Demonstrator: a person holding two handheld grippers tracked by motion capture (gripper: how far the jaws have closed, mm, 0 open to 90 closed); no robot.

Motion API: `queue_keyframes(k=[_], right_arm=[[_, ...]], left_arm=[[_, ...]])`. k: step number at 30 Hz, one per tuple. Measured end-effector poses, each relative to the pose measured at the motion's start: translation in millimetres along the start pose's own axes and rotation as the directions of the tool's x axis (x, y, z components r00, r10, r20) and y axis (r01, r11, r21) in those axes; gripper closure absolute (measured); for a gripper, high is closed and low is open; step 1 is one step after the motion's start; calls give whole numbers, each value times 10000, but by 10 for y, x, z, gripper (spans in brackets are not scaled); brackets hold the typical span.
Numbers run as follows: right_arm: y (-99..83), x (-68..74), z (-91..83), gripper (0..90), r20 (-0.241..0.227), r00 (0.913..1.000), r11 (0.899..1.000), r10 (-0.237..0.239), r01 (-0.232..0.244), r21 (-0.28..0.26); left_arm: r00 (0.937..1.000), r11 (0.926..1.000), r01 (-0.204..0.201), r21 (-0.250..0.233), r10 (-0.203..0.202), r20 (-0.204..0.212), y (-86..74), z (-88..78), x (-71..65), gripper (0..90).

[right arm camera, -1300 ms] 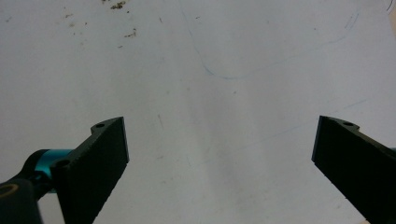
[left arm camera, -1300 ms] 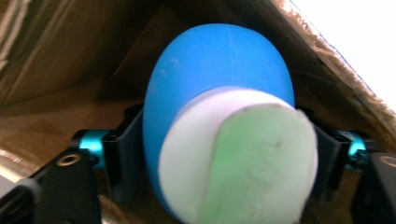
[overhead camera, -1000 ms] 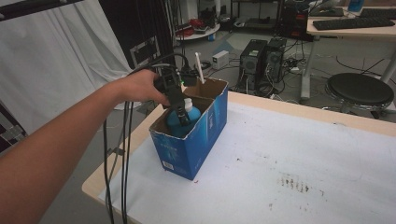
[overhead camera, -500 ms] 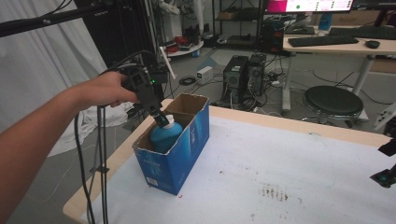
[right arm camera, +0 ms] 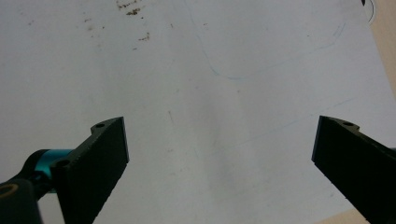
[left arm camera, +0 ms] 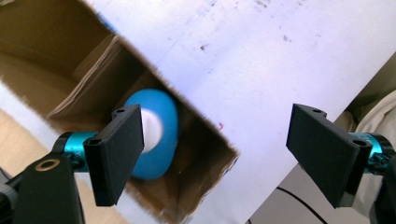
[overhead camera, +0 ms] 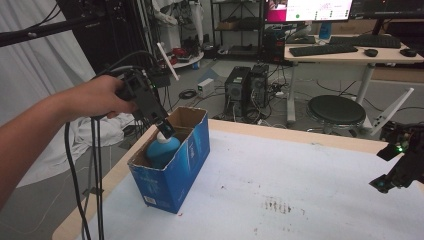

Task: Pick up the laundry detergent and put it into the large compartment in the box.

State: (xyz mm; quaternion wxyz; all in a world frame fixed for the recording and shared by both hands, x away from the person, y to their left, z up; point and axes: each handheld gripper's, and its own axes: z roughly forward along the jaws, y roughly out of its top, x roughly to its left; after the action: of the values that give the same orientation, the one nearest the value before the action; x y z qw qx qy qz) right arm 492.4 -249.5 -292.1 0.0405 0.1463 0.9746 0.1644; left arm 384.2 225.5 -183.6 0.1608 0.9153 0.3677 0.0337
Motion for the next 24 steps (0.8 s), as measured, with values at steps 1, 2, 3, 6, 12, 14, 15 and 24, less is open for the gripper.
queue_keyframes(k=[1, 2, 3, 6, 12, 14, 15, 24], right_arm=[[-6, 4, -3, 28, 22, 10000, 10000, -54, 54, -31], [-21, 26, -15, 28, 37, 10000, 10000, -17, 17, -46], [-29, 34, -21, 28, 29, 10000, 10000, -5, 5, -58], [-49, 47, -32, 28, 51, 10000, 10000, -17, 17, -95], [-94, 83, -65, 28, 119, 9999, 9998, 85, -83, -155], [-114, 93, -70, 28, 132, 9999, 9998, 77, -75, -181], [-123, 100, -69, 28, 111, 9999, 9997, 101, -99, -204], [-148, 144, -36, 28, 89, 9999, 9995, 147, -144, -288]], left_arm=[[9998, 9998, -206, 64, 206, 49, 43, 32, -43, 190], [9990, 9990, -430, 124, 428, 146, 96, 71, -93, 190], [9983, 9985, -541, 104, 539, 199, 120, 91, -112, 190], [9969, 9970, -744, 216, 739, 260, 218, 177, -176, 163], [9913, 9917, -1258, 264, 1246, 416, 401, 329, -294, 97], [9876, 9877, -1539, 291, 1529, 344, 490, 407, -349, 42], [9860, 9862, -1643, 224, 1635, 337, 522, 430, -368, 30], [9665, 9668, -2545, 240, 2534, 415, 786, 672, -538, 30]])
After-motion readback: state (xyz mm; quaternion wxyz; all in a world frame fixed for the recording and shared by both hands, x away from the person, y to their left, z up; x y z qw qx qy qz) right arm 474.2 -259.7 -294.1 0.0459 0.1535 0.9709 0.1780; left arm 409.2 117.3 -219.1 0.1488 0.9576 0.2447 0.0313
